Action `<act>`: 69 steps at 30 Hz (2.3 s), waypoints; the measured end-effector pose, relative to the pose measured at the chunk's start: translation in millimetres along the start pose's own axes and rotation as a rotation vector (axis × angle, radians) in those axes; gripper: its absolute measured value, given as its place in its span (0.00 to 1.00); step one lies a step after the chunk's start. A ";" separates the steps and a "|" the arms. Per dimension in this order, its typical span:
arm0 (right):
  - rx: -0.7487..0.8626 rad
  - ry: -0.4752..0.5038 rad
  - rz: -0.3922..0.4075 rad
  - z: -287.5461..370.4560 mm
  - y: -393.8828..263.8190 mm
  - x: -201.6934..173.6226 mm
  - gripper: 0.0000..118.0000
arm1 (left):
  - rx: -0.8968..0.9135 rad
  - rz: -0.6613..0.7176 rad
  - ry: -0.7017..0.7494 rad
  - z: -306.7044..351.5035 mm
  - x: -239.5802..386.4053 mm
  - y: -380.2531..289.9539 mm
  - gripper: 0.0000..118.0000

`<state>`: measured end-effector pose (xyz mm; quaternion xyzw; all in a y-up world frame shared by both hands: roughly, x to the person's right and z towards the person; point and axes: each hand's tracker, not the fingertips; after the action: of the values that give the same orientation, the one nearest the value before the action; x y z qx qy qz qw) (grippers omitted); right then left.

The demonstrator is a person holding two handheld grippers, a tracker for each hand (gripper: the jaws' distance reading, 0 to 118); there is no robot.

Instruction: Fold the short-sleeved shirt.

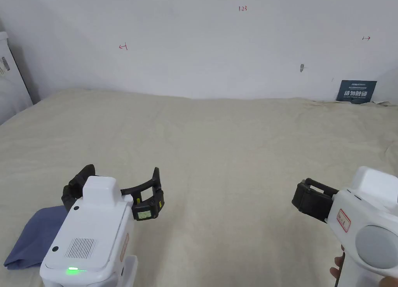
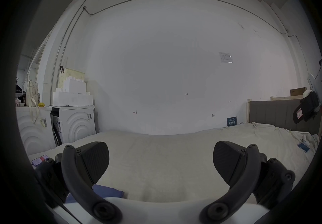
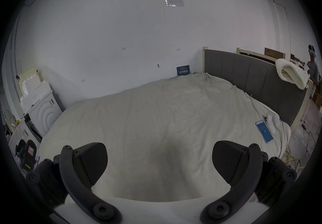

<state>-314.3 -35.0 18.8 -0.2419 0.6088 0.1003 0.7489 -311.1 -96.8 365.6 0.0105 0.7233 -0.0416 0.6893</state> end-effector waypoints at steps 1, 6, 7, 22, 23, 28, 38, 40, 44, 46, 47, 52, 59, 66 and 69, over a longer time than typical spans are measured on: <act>-0.003 0.005 0.003 0.0 -0.7 0.0 1.00 | 0.000 0.001 0.002 -0.2 -0.4 0.1 1.00; 0.011 -0.041 0.038 0.5 -5.5 -6.7 1.00 | -0.001 0.001 0.008 -0.7 -1.6 0.3 1.00; 0.012 -0.037 0.043 0.5 -6.7 -5.8 1.00 | -0.001 0.001 0.008 -0.8 -1.7 0.5 1.00; 0.152 0.030 0.112 4.2 -11.6 0.1 1.00 | 0.006 -0.002 -0.002 -1.7 1.3 3.4 1.00; 0.185 0.030 0.131 5.0 -13.0 0.0 1.00 | 0.005 -0.003 -0.002 -1.8 1.6 3.5 1.00; 0.420 0.073 0.205 9.8 -27.0 2.4 1.00 | 0.010 -0.002 -0.001 -2.2 2.3 4.2 1.00; 0.510 0.024 0.271 2.8 -38.2 3.3 1.00 | 0.014 0.003 0.004 -1.5 1.1 5.9 1.00; 0.502 0.034 0.249 3.1 -37.5 4.3 1.00 | 0.014 0.002 0.007 -1.4 1.1 6.1 1.00; 0.488 0.049 0.216 3.1 -36.6 6.3 1.00 | 0.020 -0.001 0.009 -0.6 0.7 6.3 1.00; 0.487 0.052 0.214 3.4 -36.9 6.7 1.00 | 0.018 -0.002 0.009 -0.4 0.9 6.2 1.00; 0.486 0.051 0.214 3.7 -36.7 6.4 1.00 | 0.017 -0.001 0.010 -0.2 0.8 6.0 1.00; 0.481 0.061 0.208 4.0 -36.8 7.1 1.00 | 0.011 -0.001 0.011 -0.3 0.1 4.2 1.00; 0.482 0.068 0.208 5.3 -37.7 6.9 1.00 | 0.008 -0.006 0.010 -0.4 0.5 3.7 1.00; 0.488 0.069 0.219 5.9 -37.8 5.6 1.00 | 0.006 -0.002 0.011 -0.5 0.1 3.3 1.00; 0.486 0.073 0.219 5.7 -37.8 5.6 1.00 | 0.007 -0.003 0.012 -0.4 0.1 3.8 1.00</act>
<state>-291.3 -65.7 23.3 0.0089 0.6641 0.0230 0.7472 -311.3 -93.0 365.3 0.0119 0.7272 -0.0452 0.6849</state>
